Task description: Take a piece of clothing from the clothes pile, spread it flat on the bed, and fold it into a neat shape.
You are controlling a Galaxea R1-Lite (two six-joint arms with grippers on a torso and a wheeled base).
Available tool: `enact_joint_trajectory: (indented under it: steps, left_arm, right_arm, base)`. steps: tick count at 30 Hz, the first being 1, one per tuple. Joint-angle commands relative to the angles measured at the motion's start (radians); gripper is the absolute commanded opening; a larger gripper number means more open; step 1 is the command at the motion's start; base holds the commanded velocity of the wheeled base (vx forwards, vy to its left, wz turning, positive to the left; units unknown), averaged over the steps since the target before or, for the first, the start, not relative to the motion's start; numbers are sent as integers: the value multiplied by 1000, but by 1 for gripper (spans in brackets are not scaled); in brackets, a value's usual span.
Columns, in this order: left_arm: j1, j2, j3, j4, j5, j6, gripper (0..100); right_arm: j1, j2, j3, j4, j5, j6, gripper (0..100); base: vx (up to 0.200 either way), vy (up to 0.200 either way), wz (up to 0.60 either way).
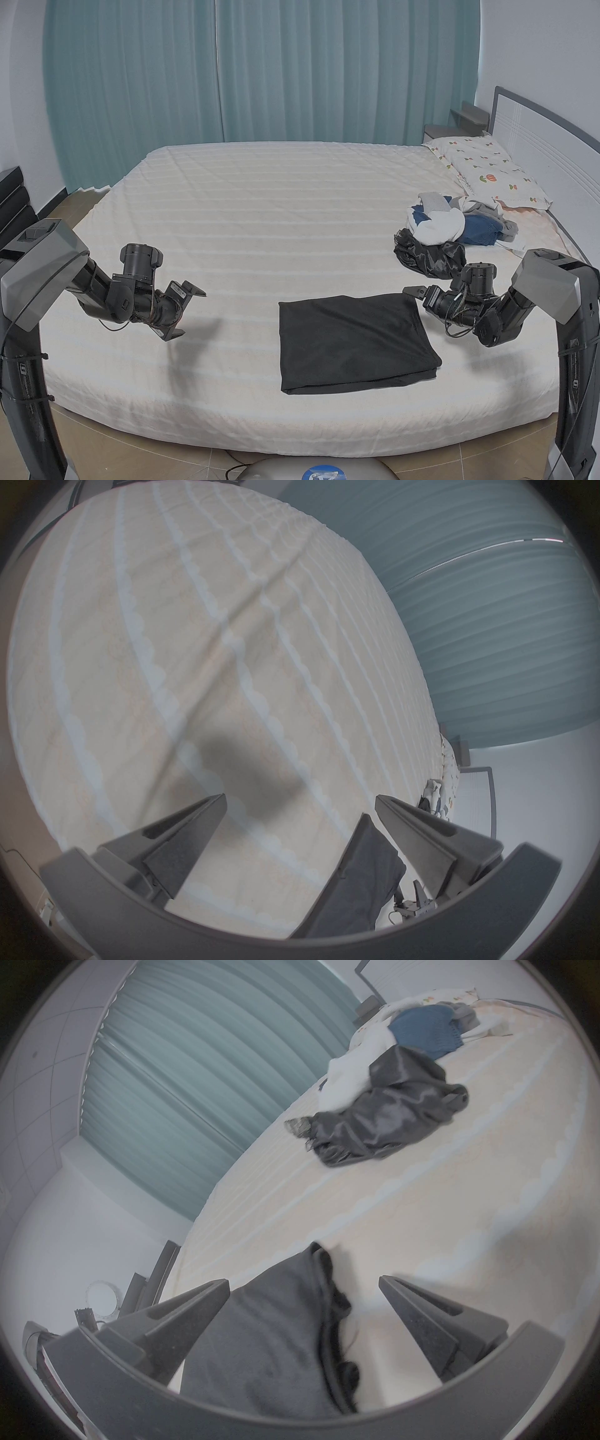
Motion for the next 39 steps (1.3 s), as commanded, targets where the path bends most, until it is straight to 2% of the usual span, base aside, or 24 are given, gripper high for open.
enact_joint_trajectory:
  steps: [1,4,5,16,39]
  left_arm:
    - [0,3,1,0,1,2,100]
    - [0,3,1,0,1,0,100]
    - [0,3,1,0,1,0,100]
    - [0,3,1,0,1,2,100]
    - [0,5,1,-1,7,2,100]
  right_arm:
    - [3,41,-33,-1,-2,8,100]
    - [3,52,-44,-18,-2,26,100]
    - [5,52,-41,-24,-4,35,0]
    - [40,56,-24,-60,-4,49,0]
    - [-17,91,-47,-109,-35,71,0]
  base:
    - [0,0,0]
    - [0,0,0]
    - [0,0,0]
    - [0,0,0]
    - [0,0,0]
